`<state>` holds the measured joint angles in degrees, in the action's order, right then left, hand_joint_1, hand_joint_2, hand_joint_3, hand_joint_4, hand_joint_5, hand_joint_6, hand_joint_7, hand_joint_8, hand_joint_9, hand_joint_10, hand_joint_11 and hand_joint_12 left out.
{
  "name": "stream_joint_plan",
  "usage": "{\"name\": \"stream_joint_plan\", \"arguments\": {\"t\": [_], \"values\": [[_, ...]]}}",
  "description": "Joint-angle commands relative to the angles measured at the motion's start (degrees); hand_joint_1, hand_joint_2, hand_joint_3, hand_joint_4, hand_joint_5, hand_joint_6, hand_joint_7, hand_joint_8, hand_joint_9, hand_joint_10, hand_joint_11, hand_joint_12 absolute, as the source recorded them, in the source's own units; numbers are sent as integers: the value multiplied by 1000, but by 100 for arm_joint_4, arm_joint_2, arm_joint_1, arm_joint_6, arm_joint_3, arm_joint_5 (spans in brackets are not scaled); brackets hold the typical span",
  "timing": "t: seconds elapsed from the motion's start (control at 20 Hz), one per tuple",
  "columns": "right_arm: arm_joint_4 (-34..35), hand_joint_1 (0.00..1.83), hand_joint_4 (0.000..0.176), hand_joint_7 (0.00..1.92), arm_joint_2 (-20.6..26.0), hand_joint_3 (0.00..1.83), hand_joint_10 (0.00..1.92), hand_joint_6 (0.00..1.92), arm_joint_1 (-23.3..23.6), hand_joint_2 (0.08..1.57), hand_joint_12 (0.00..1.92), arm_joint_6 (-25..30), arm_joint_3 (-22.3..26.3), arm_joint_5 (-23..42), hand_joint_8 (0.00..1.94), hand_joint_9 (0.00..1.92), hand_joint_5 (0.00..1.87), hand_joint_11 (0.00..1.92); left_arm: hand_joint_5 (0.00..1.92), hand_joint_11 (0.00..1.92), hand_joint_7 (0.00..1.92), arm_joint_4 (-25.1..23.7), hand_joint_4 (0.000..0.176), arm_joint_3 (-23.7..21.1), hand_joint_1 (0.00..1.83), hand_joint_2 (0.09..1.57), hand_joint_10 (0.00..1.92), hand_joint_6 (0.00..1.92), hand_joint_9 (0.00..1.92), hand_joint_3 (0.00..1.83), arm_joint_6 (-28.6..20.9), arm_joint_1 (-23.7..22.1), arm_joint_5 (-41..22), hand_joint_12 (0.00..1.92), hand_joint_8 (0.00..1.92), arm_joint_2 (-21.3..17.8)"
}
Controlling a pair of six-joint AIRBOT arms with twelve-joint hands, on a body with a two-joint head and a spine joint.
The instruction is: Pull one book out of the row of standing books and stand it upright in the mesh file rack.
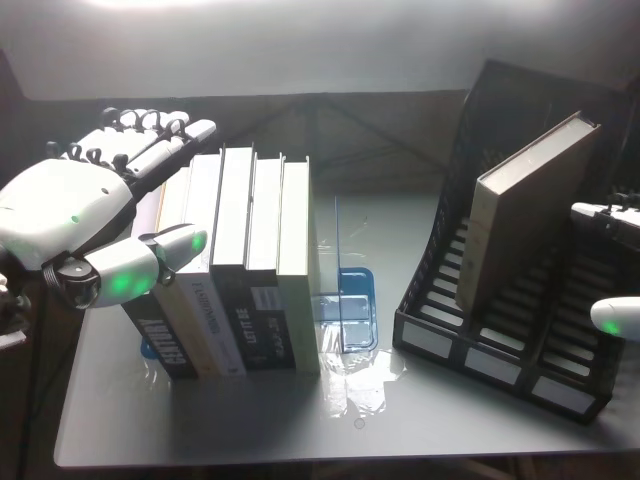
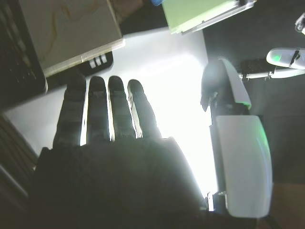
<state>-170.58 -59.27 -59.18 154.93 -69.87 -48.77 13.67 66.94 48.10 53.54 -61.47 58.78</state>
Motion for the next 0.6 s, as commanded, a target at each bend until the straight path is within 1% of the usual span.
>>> {"name": "stream_joint_plan", "arguments": {"t": [0.0, 0.05, 0.1, 0.15, 0.2, 0.3, 0.35, 0.4, 0.45, 0.5, 0.55], "values": [[-199, 395, 0, 0, -5, 0, 0, 0, -2, 1151, 0, 41, -36, -565, 0, 0, 0, 0, 0, 0, 0, 20, 68, -6, 141, 1443, 0, 0, 0, 0, -31, -9, -731, 0, 0, -12], [-199, 400, 0, 0, -24, 1, 0, 0, -2, 1157, 0, 41, -44, -546, 0, 0, 0, 0, 0, 0, 0, 20, 73, -5, 103, 1438, 0, 0, 0, 0, -45, 8, -731, 0, 0, -2], [-199, 405, 0, 0, -26, 2, 0, 0, -4, 1161, 0, 41, -40, -537, 0, 0, 0, 0, 0, 0, 0, 20, 74, -5, 111, 1438, 0, 0, 0, 0, -56, 18, -727, 0, 0, 12], [-199, 389, 0, 0, -25, 5, 0, 0, -9, 1167, 0, 41, -34, -541, 0, 0, 0, 0, 0, 0, 0, 19, 68, -6, 124, 1437, 0, 0, 0, 0, -70, 30, -736, 0, 0, 19], [-199, 364, 0, 0, -25, 6, 0, 0, -9, 1171, 0, 41, -31, -547, 0, 0, 0, 0, 0, 0, 0, 18, 68, -6, 96, 1435, 0, 0, 0, 0, -87, 41, -752, 0, 0, 20], [-199, 367, 2, 0, -25, 11, 0, 0, -9, 1183, 0, 29, -10, -605, 0, 0, 0, 0, 0, 0, 0, 17, 62, -7, 82, 1425, 0, 0, 0, 0, -141, 71, -808, 0, 0, 39], [-199, 381, 11, 0, -25, 9, 0, 0, -9, 1182, 0, 10, 2, -628, 0, 0, 0, 0, 0, 0, 0, 6, 64, -7, 81, 1424, 0, 0, 0, 0, -146, 74, -818, 0, 0, 45], [-199, 393, 29, 0, -25, 6, 0, 0, -9, 1177, 0, -6, 14, -651, 0, 0, 0, 0, 0, 0, 0, -8, 70, -12, 70, 1426, 0, 0, 0, 0, -148, 75, -833, 0, 0, 45], [-199, 396, 25, 0, -25, 4, 0, 0, -9, 1174, 0, -19, 23, -672, 0, 0, 0, 0, 0, 0, 0, -13, 71, -32, 85, 1422, 0, 0, 0, 0, -149, 83, -875, 0, 0, 40], [-199, 394, 55, 0, -24, 0, 0, 0, -9, 1162, 0, -19, 19, -675, 0, 0, 0, 0, 0, 0, 0, -14, 77, -45, 76, 1421, 0, 0, 0, 0, -149, 92, -902, 0, 0, 26], [-199, 393, 65, 0, -24, 0, 0, 0, -9, 1157, 0, -19, 10, -674, 0, 0, 0, 0, 0, 0, 0, -17, 75, -47, 109, 1419, 0, 0, 0, 0, -149, 94, -898, 0, 0, 21]]}}
